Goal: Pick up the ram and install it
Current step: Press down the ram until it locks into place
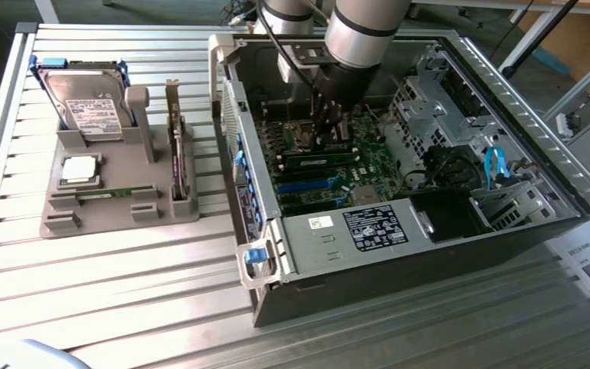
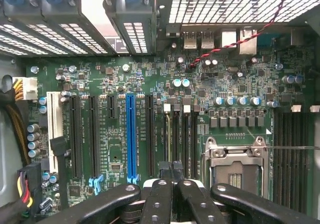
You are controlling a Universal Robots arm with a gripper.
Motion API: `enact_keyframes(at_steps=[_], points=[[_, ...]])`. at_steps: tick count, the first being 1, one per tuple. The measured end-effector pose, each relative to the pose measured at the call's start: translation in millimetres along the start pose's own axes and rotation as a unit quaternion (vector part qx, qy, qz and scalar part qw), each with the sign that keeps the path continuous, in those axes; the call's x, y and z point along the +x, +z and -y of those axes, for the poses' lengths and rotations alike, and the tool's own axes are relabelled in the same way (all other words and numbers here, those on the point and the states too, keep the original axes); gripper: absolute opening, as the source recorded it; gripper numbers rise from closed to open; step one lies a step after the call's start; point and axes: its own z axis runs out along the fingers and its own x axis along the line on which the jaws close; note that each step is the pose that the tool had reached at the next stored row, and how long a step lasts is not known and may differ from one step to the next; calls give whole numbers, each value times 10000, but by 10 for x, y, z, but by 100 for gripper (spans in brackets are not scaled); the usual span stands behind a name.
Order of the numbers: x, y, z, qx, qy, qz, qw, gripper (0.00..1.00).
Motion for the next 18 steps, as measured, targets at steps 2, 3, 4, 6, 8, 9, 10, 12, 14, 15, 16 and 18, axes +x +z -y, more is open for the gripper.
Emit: enact_keyframes(at_steps=[2, 3, 4, 6, 8, 9, 10, 12, 14, 15, 16, 18], points=[[0, 30, 1, 0, 0, 0, 10000, 10], [0, 46, 1, 0, 0, 0, 10000, 10], [1, 63, 1, 0, 0, 0, 10000, 10], [1, 93, 2, 0, 0, 0, 10000, 10], [2, 117, 2, 0, 0, 0, 10000, 10], [2, 127, 2, 0, 0, 0, 10000, 10], [2, 135, 2, 0, 0, 1, 10000, 10], [2, 147, 2, 0, 0, 0, 10000, 10], [2, 161, 3, 0, 0, 0, 10000, 10], [3, 165, 3, 0, 0, 0, 10000, 10], [3, 164, 3, 0, 0, 0, 10000, 10], [3, 164, 3, 0, 0, 0, 10000, 10]])
